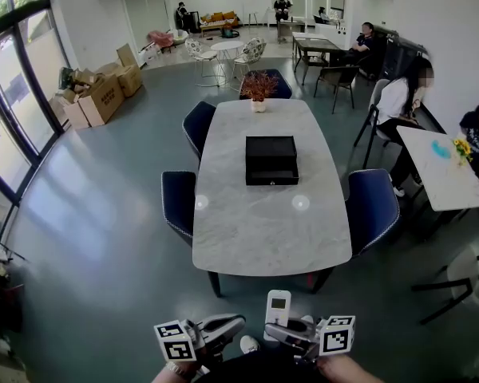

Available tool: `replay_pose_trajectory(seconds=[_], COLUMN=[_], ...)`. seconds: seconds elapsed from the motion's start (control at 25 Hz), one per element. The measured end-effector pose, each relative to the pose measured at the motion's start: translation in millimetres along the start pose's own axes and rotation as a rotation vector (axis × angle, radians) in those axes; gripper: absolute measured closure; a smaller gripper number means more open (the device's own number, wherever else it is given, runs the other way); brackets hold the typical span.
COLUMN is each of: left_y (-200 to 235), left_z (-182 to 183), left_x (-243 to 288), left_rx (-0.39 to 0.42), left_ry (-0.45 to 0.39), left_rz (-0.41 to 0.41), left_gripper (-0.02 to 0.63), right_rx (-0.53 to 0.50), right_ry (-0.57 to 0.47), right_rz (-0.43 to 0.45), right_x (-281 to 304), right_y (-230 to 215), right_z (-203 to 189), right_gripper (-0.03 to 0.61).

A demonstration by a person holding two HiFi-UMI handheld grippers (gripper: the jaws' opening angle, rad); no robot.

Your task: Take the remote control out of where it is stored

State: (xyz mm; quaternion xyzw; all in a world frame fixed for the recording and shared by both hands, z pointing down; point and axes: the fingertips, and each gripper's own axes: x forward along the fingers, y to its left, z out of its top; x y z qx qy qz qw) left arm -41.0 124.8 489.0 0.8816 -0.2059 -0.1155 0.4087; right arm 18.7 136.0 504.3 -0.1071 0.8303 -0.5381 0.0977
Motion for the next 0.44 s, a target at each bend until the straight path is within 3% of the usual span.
replay_pose_trajectory(seconds=[0.24,0.44], left_y=[1.9,1.0], left_z=[2.3,4.1], left_x=[-2.8,-2.2], left_rx=[-0.015,-0.009], left_ry=[-0.023,-0.025], left_rz=[0.004,0.002], left_gripper=[0.607,0.607], right_rx=[-0.061,0.006], right_ry=[0.031,0.009], right_rz=[-0.018,0.012], right_x=[5.1,5.1], right_y=[3.6,1.6], right_z=[5.8,0.4], right_gripper=[0.465,0.465])
